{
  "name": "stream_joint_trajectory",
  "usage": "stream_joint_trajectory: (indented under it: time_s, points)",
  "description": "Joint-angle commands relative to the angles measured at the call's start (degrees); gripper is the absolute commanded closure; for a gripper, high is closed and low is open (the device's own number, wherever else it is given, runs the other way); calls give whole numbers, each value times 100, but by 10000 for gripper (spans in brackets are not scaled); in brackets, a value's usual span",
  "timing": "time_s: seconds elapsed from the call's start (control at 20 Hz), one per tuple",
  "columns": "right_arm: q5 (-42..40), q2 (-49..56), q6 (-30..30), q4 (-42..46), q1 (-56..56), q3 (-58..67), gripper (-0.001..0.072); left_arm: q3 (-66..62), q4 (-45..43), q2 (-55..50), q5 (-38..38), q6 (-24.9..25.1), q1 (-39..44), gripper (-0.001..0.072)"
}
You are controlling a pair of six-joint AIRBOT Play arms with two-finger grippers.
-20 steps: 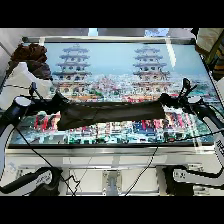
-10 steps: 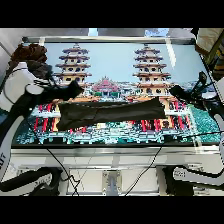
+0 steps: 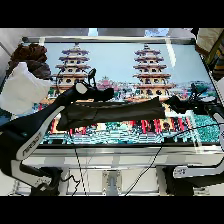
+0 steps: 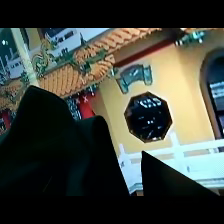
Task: Fold the shirts.
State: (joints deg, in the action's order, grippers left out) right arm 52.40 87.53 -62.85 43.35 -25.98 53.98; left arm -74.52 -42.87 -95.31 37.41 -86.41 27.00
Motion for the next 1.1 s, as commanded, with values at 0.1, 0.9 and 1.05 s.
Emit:
stream_joint_trajectory:
  time_s: [0.1, 0.9, 1.05]
  points:
    - [538, 481, 280, -52, -22, 4, 192, -1191, -1397, -1075, 719, -1305, 280, 699]
    - [1329, 710, 743, -1196, 232, 109, 559, -1401, -1565, -1847, 1453, -2033, 339, 699]
    - [1626, 708, 831, -1296, 225, 409, 691, -1554, -1545, -1849, 1451, -2031, 400, 699]
